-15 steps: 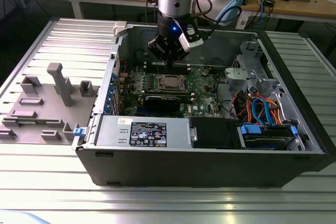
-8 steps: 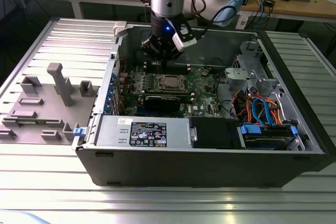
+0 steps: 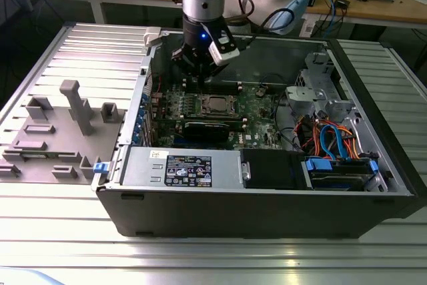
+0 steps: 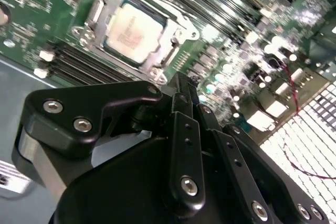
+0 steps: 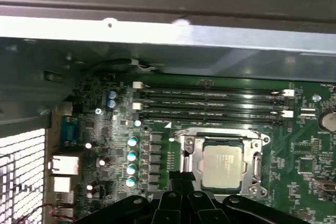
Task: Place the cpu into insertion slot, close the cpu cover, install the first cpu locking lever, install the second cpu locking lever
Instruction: 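Install the first cpu locking lever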
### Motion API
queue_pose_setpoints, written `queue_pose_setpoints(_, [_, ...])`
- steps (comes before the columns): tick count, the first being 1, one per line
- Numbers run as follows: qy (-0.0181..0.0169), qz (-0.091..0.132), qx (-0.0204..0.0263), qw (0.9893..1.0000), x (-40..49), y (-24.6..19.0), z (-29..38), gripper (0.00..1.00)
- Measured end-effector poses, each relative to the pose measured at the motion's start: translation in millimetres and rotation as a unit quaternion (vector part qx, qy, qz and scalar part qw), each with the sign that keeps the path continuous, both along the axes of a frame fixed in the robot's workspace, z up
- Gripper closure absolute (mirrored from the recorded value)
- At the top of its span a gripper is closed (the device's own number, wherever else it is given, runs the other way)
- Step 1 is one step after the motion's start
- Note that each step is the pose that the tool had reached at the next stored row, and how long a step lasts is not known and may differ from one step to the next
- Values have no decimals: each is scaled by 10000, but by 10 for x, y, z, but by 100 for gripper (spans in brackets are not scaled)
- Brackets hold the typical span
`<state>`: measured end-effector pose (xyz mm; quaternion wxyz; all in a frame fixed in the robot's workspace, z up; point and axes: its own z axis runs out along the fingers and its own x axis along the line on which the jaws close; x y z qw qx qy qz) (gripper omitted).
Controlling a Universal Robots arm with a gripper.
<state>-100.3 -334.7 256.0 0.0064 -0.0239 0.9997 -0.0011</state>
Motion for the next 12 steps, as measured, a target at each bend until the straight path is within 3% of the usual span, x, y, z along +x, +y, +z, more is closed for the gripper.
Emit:
queue_pose_setpoints(3, [-1, -1, 5, 10000, -63, 1, -1, 89])
queue_pose_setpoints(12, [0, -1, 4, 10000, -75, 0, -1, 89])
